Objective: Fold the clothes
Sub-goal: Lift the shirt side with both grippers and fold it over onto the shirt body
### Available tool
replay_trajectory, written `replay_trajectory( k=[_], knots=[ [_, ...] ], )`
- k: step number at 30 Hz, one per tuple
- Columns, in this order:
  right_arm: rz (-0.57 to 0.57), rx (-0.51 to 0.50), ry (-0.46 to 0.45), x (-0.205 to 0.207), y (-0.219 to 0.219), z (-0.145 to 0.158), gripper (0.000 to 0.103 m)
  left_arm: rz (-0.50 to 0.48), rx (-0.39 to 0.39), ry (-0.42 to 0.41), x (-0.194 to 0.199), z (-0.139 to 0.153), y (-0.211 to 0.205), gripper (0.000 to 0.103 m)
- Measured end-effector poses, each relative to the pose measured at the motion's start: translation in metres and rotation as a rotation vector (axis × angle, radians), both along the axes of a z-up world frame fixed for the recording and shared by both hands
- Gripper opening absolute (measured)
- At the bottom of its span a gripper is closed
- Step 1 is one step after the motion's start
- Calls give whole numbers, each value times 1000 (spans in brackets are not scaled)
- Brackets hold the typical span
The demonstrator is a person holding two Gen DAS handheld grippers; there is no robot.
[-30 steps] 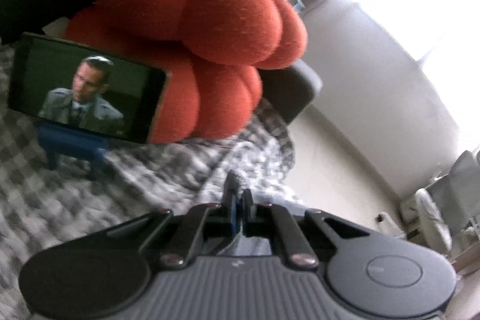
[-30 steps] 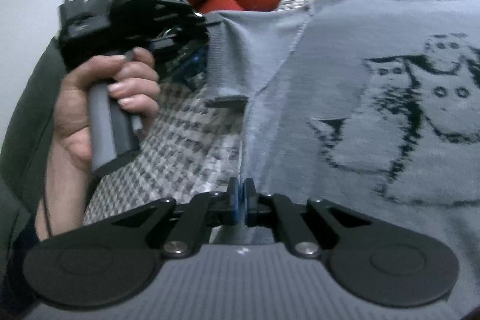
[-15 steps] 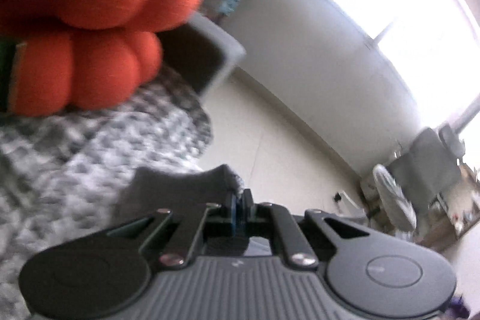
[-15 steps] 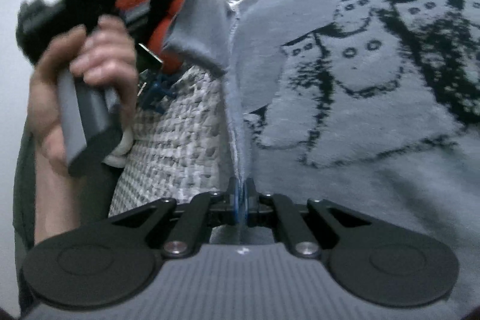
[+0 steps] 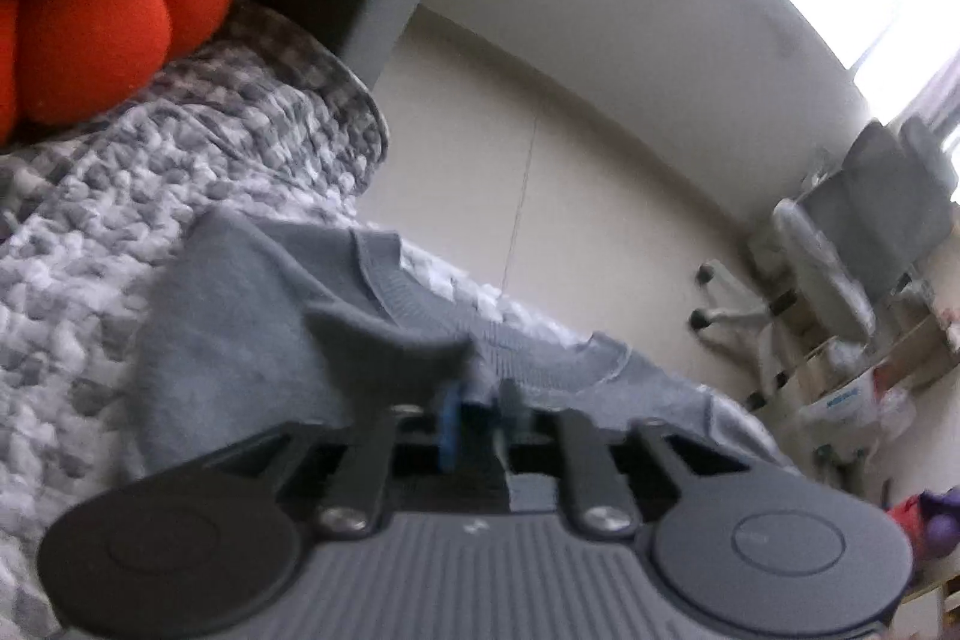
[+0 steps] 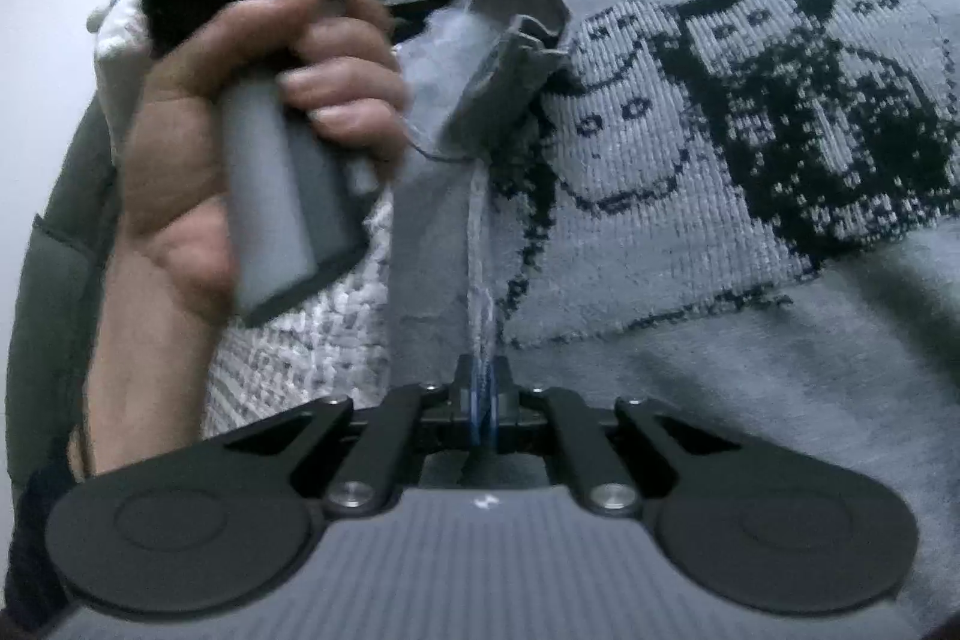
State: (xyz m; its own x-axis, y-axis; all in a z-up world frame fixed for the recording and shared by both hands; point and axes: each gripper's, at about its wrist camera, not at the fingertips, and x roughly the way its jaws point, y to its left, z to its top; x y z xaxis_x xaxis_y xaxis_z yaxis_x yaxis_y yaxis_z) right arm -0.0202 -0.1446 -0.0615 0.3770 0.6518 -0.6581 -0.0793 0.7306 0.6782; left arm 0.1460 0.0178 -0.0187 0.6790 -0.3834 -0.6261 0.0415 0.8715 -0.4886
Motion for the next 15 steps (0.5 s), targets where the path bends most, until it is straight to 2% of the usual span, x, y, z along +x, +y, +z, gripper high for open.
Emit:
replay_trajectory(
  k=[4, 6, 10, 11, 12, 13, 15],
  knots=[
    [-13, -17, 0, 0, -5, 1, 7, 52, 16, -52, -26, 27, 38, 34],
    [3, -24, -18, 1, -5, 6, 14, 88, 48, -53, -45, 36, 56, 34],
    [5, -47, -104, 5, -13, 17, 16, 135, 40, -26, -82, 36, 78, 34],
    [-13, -42, -121, 11, -17, 19, 21, 135, 36, -16, -89, 32, 80, 34],
    [-36, -37, -137, 18, -21, 21, 38, 131, 39, -5, -94, 28, 80, 34],
    [-65, -37, -153, 23, -25, 22, 45, 124, 46, 3, -98, 23, 79, 34],
    [-124, -35, -177, 35, -29, 23, 49, 114, 66, 19, -102, 16, 78, 34]
  ],
)
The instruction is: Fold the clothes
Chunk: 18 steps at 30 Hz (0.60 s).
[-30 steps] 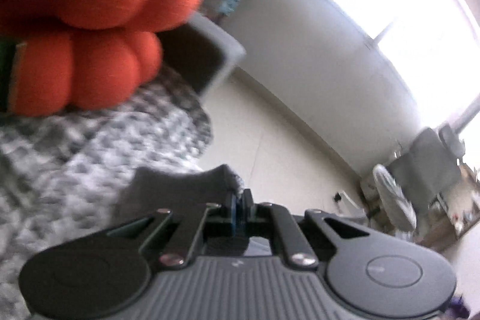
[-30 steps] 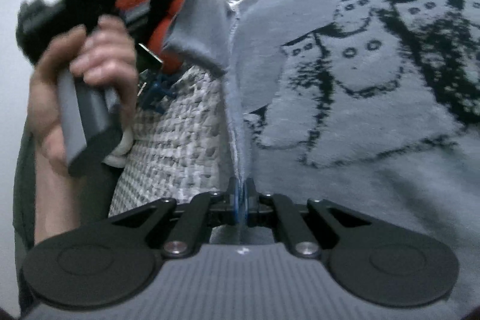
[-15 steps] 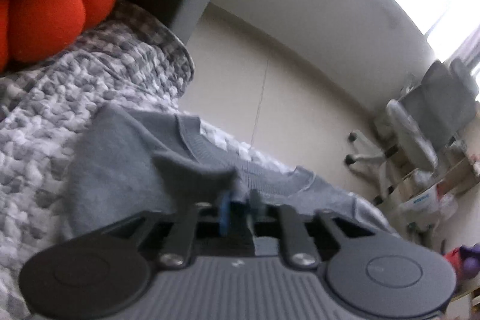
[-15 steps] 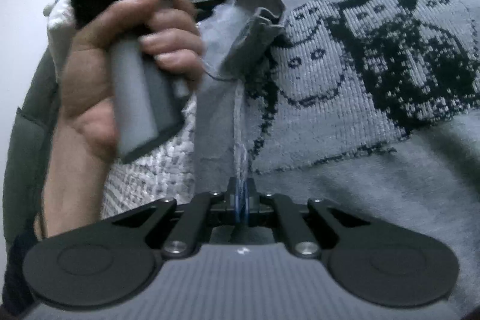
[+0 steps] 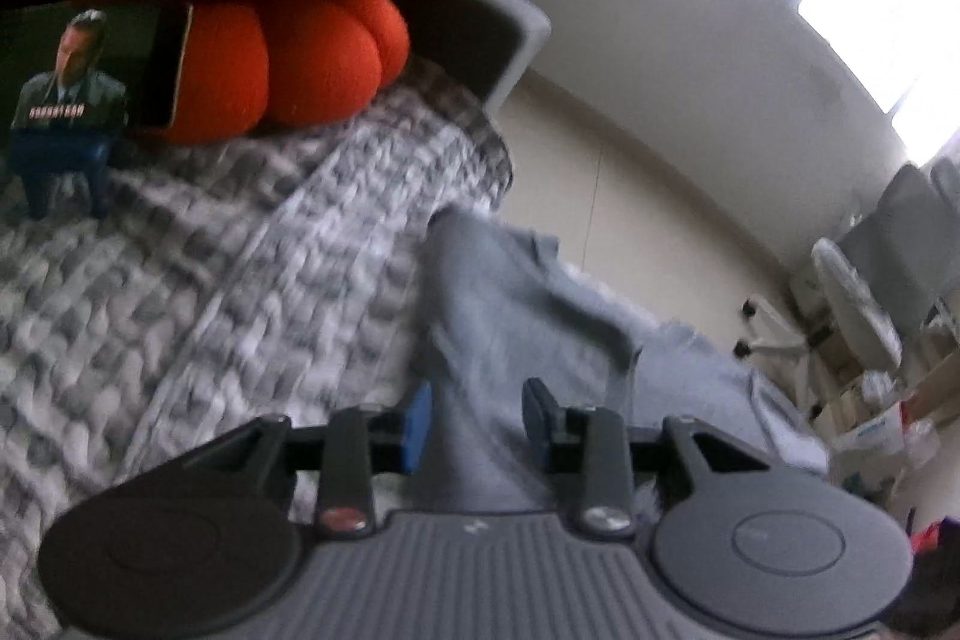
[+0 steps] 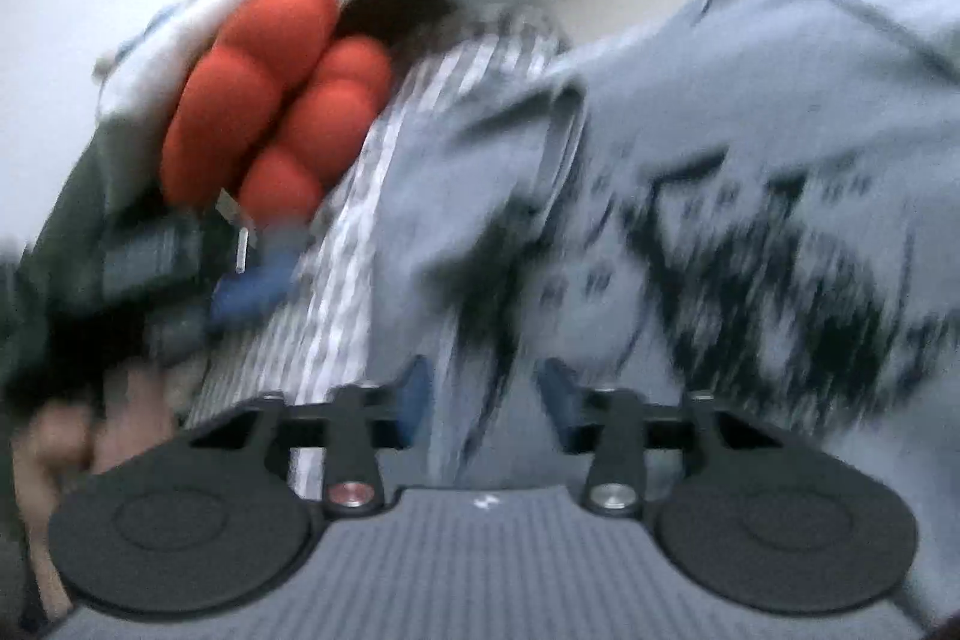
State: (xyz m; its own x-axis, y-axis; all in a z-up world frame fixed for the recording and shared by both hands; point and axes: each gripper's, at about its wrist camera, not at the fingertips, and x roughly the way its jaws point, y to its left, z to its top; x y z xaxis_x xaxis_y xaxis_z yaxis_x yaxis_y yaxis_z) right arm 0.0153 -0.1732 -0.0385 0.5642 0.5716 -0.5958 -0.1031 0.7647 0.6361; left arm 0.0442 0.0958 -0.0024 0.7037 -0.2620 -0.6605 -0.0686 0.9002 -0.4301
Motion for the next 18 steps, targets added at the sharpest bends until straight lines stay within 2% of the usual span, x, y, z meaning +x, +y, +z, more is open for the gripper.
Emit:
replay_trajectory(
  k=[4, 9, 10, 11, 12, 16, 18],
  knots=[
    [-53, 61, -14, 23, 9, -5, 49, -5, -23, 5, -1, -6, 6, 34],
    [-122, -79, 4, 42, 26, -16, 49, -16, -29, 36, -1, -19, 12, 34],
    [-125, -107, -5, 42, 29, -16, 44, -22, -21, 42, 0, -22, 12, 34],
    [-125, -138, -20, 42, 32, -13, 20, -27, -16, 46, 0, -25, 13, 34],
    [-126, -170, -36, 42, 35, -11, 5, -29, -13, 52, 1, -27, 14, 34],
    [-217, -258, -152, 34, 28, 10, 4, -33, -10, 67, -1, -29, 15, 36],
    [-232, -290, -158, 32, 25, 10, 4, -45, 12, 74, -2, -30, 12, 41]
  ],
)
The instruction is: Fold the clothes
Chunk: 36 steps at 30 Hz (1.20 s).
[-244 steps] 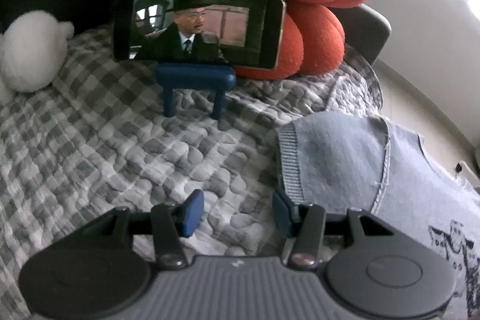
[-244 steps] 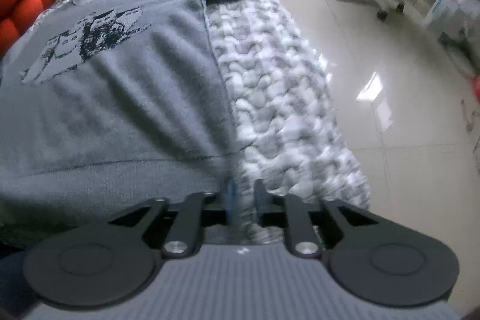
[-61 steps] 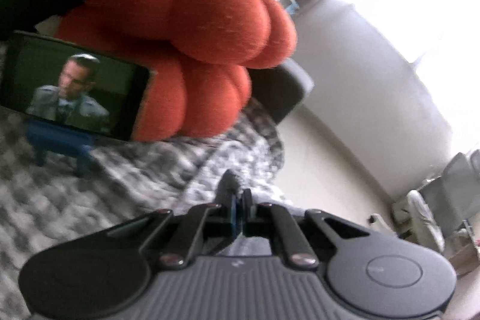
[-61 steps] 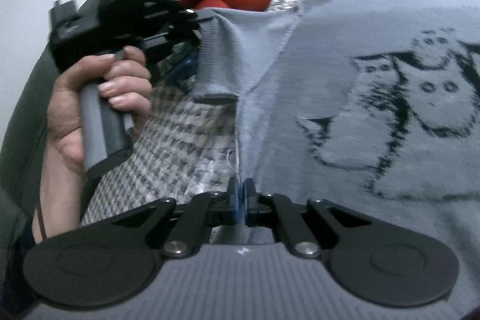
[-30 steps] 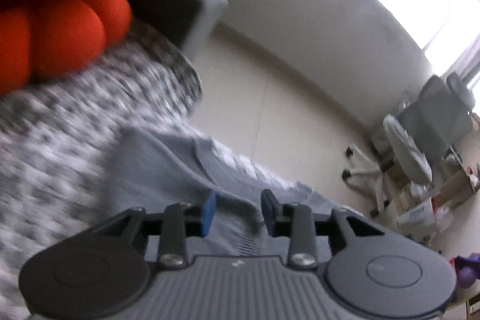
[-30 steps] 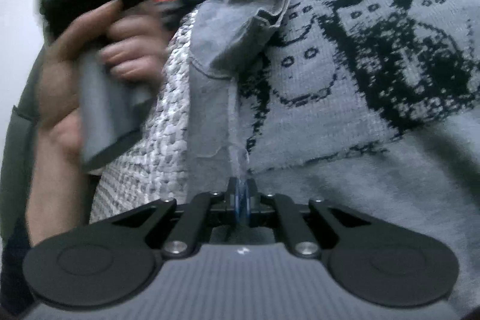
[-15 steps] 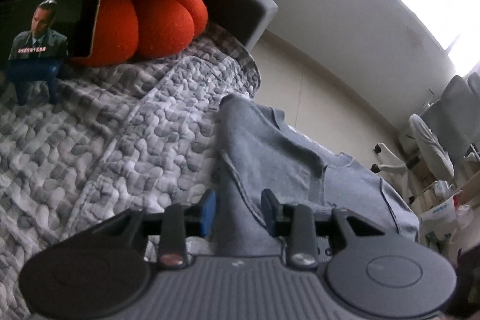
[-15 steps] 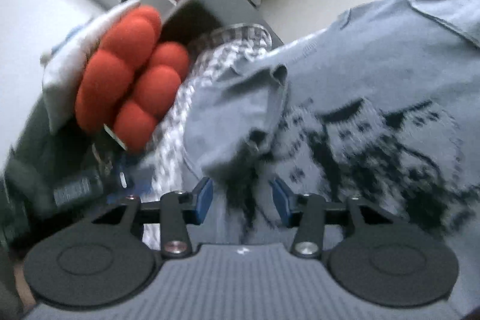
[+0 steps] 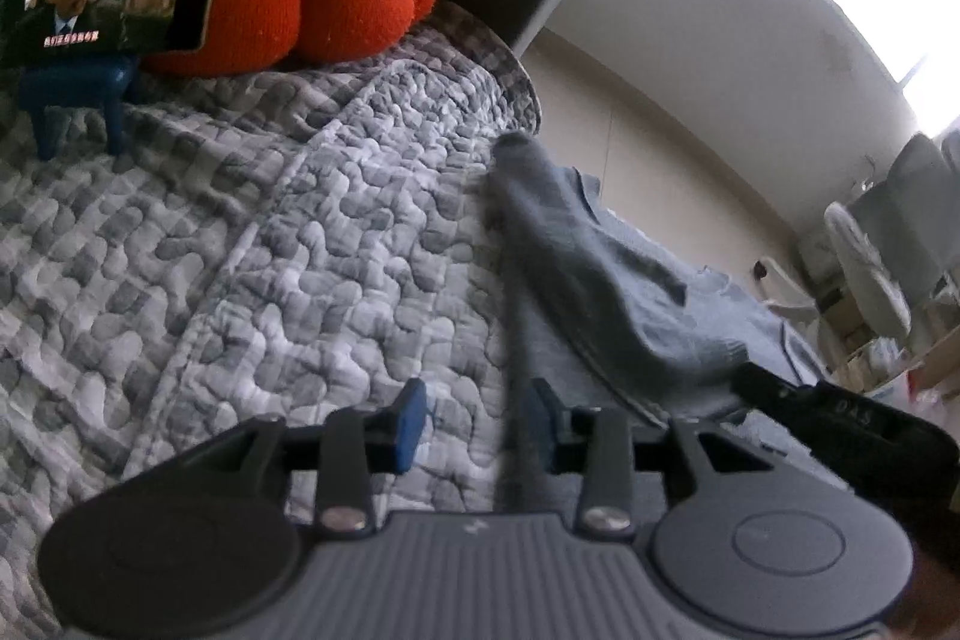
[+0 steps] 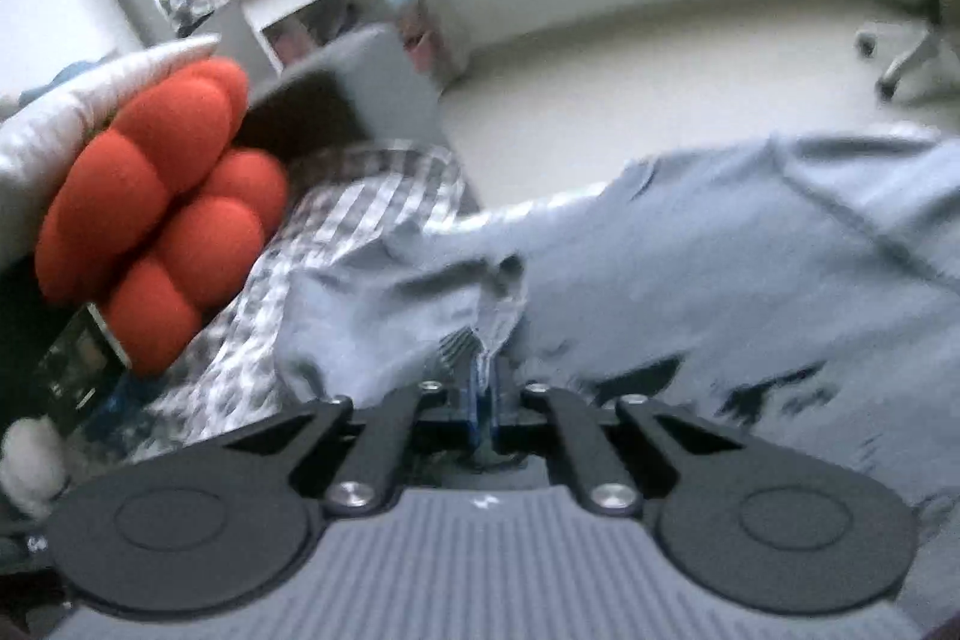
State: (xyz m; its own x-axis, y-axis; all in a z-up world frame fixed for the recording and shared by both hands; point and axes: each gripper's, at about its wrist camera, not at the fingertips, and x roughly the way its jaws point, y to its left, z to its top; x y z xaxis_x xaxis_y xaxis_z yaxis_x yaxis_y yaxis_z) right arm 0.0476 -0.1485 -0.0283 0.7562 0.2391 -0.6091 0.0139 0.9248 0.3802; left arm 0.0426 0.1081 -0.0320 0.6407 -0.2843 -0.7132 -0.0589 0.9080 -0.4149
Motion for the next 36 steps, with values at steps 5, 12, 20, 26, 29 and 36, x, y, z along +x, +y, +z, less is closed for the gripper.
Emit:
replay_trajectory(
  k=[5, 12, 20, 26, 29, 36],
  knots=[
    [15, -81, 69, 4, 4, -19, 4, -26, 33, 32, 2, -5, -8, 41],
    [71, 16, 48, 2, -11, -12, 30, -7, 36, 25, 1, -1, -5, 41],
    [24, 64, 10, 47, -29, -10, 55, 25, 23, 36, 4, 7, -2, 41],
    [92, -136, -4, 83, 11, -28, 17, 19, 37, 47, 5, 5, 2, 41],
    [77, -211, -42, 82, 15, -27, 1, 32, 40, 58, 7, 2, 6, 41],
    [-82, -238, -6, 78, -6, -31, 2, 38, 50, 78, 11, -2, 9, 41]
  ],
)
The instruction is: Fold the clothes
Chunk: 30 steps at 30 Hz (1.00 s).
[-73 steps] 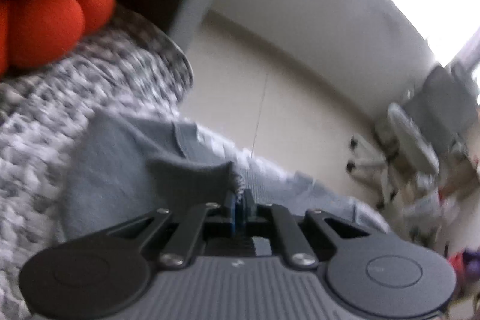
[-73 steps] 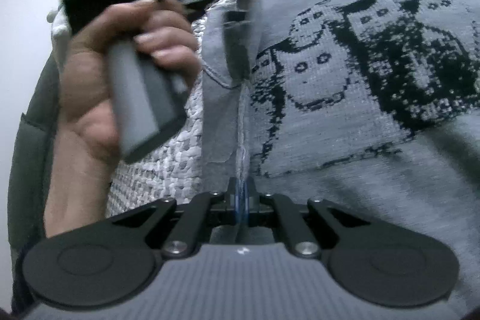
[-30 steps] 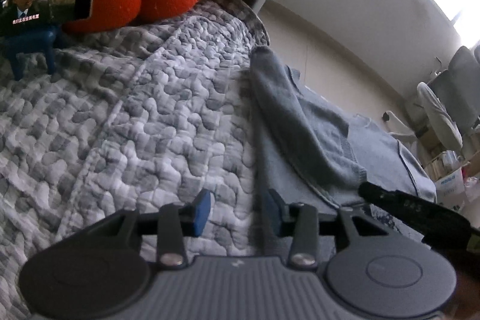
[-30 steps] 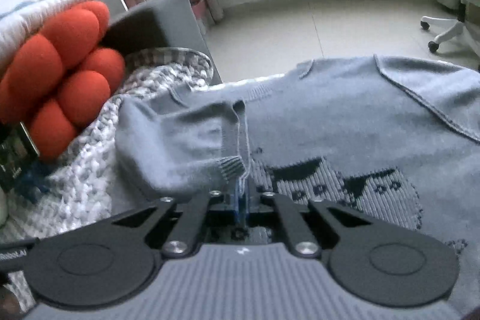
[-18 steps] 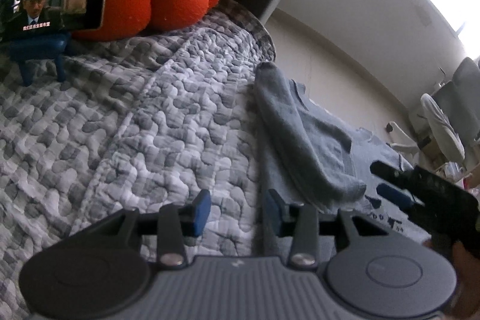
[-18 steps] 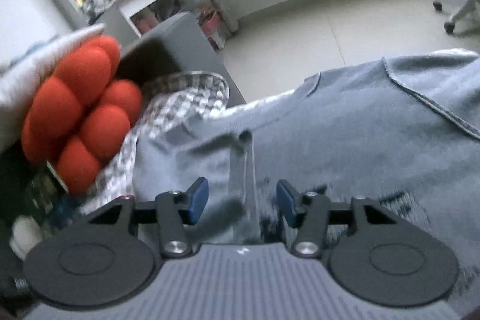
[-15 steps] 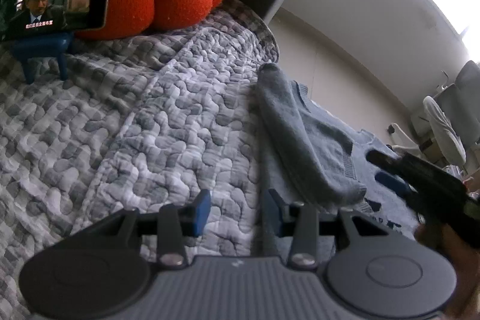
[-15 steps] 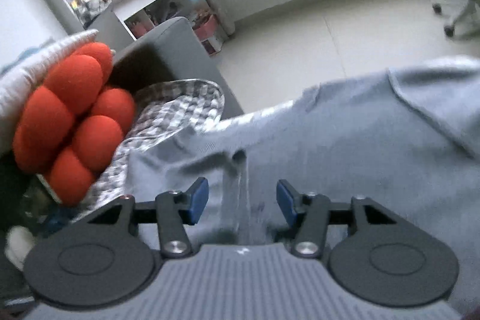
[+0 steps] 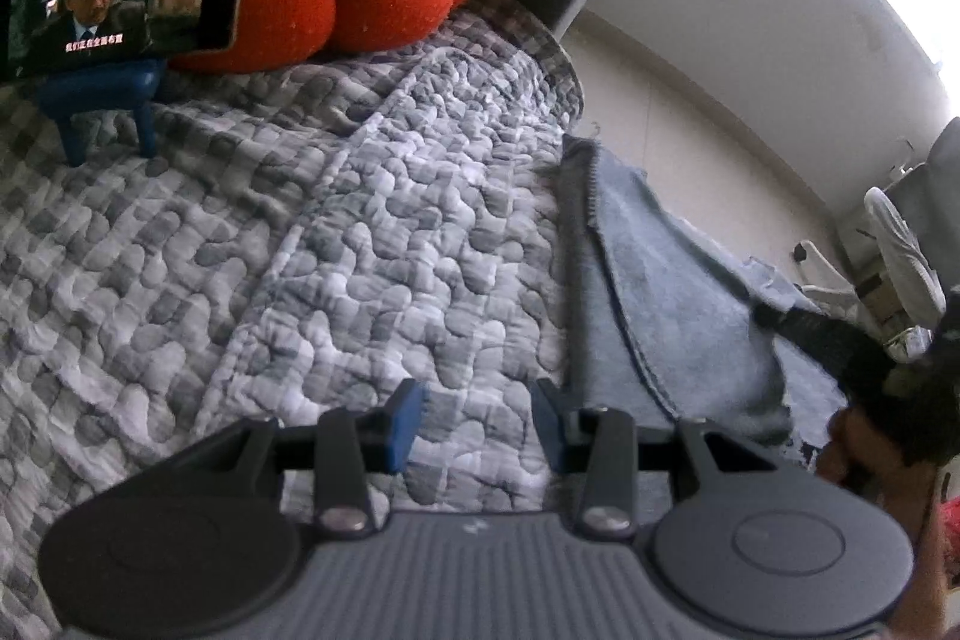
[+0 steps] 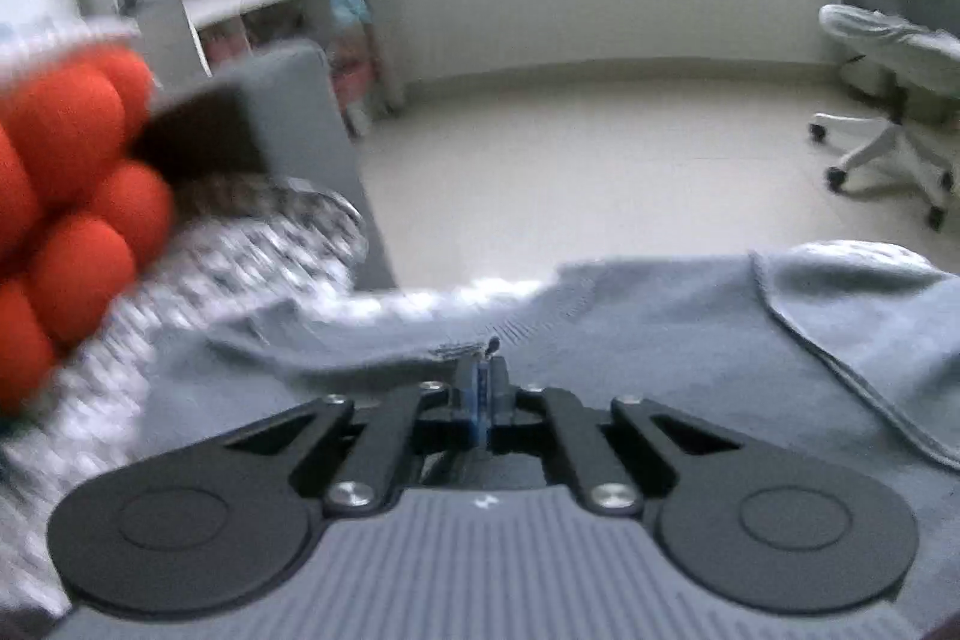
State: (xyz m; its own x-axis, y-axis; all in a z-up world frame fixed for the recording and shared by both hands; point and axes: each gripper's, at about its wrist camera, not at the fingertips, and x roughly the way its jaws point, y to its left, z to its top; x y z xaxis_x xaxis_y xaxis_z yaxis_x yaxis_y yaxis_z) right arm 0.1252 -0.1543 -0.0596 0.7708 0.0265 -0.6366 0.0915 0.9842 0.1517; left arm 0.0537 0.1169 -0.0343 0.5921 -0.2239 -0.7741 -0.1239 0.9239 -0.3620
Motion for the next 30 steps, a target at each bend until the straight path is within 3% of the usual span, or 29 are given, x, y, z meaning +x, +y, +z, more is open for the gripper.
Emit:
replay_trajectory(
  k=[3, 10, 15, 19, 25, 30],
  knots=[
    [4, -9, -20, -2, 1, -1, 9, 1, -1, 10, -1, -1, 1, 41],
    [6, 40, -1, -27, -7, 36, 13, 41, -20, 11, -2, 1, 15, 41],
    [177, -44, 36, -69, 18, 56, 13, 56, -42, 19, -3, 2, 23, 41],
    [413, -52, 48, -129, 45, 66, 15, 69, -70, 4, -5, 6, 31, 42],
    [622, 165, 167, -224, 85, 50, 15, 68, -94, 13, -5, 5, 35, 42],
    [657, 174, 241, -270, 116, 35, 15, 69, -94, 7, -9, 6, 38, 42]
  ],
)
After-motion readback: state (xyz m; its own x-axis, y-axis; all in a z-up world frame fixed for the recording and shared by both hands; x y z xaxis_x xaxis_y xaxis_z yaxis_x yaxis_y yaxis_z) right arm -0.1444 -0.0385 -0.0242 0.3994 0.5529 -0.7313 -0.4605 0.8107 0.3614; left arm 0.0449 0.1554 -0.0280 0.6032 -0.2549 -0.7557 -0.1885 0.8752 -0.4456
